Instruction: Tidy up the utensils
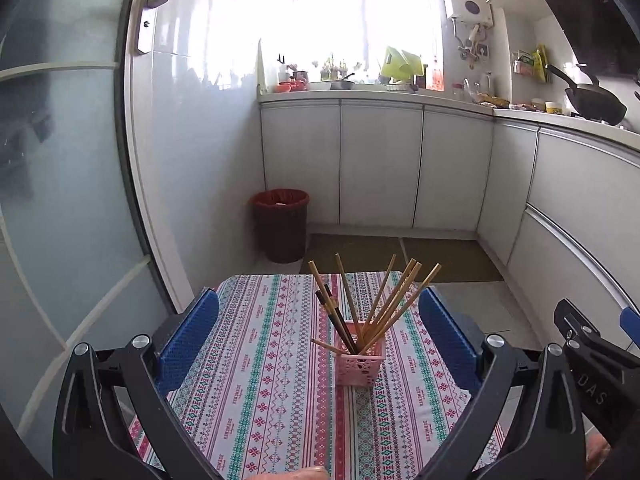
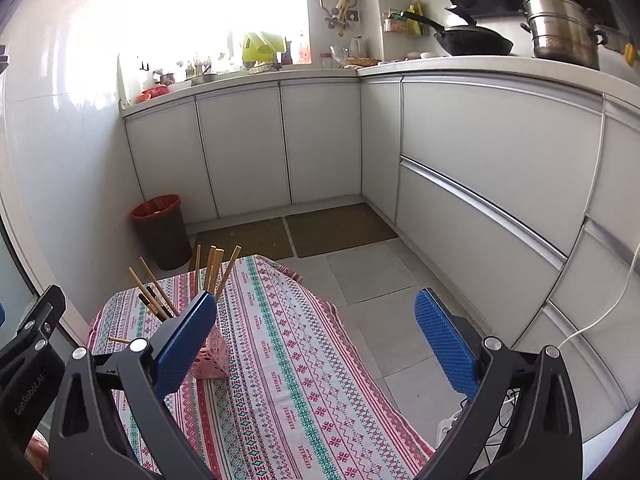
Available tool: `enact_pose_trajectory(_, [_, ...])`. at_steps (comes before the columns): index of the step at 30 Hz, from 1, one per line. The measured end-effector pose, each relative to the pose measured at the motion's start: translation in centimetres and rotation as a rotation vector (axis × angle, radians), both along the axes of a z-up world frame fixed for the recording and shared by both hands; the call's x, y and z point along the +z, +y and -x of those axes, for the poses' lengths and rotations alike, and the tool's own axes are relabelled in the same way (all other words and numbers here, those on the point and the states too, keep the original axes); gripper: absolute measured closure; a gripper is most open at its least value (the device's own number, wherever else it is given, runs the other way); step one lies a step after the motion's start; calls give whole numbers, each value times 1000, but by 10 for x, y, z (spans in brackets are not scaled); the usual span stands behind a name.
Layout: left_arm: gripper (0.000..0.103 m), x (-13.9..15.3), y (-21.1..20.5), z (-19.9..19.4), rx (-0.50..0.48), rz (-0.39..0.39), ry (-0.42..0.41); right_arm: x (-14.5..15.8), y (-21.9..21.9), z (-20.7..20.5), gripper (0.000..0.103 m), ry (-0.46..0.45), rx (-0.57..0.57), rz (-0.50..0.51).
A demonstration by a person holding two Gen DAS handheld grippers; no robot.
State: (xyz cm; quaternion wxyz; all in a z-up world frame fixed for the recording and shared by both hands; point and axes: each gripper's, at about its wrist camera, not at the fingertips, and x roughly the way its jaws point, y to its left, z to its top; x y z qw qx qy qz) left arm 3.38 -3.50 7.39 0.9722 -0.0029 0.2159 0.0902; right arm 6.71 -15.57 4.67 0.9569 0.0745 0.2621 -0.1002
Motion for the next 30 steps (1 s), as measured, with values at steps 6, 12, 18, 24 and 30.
enact_pose_trajectory(6, [7,0,-2,-4,1,7,10,-3,-4,0,6,11,-3,-3])
enact_pose_trajectory(12, [7,-2,-6,-7,-11,5,21,-5,-7,-1,6,23,-3,-12])
enact_pose_trajectory(18, [7,-3,-3,-7,-4,11,24,-6,-8,-1,6,27,-2,-12])
enact_pose_trajectory(24, [7,-3,-2,-8,-1,11,27,-7,-6,-3,6,36,3,-18])
enact_pose_trajectory(30, [7,-3,-2,-9,3,15,30,-8,-7,-4,6,46,8,-23])
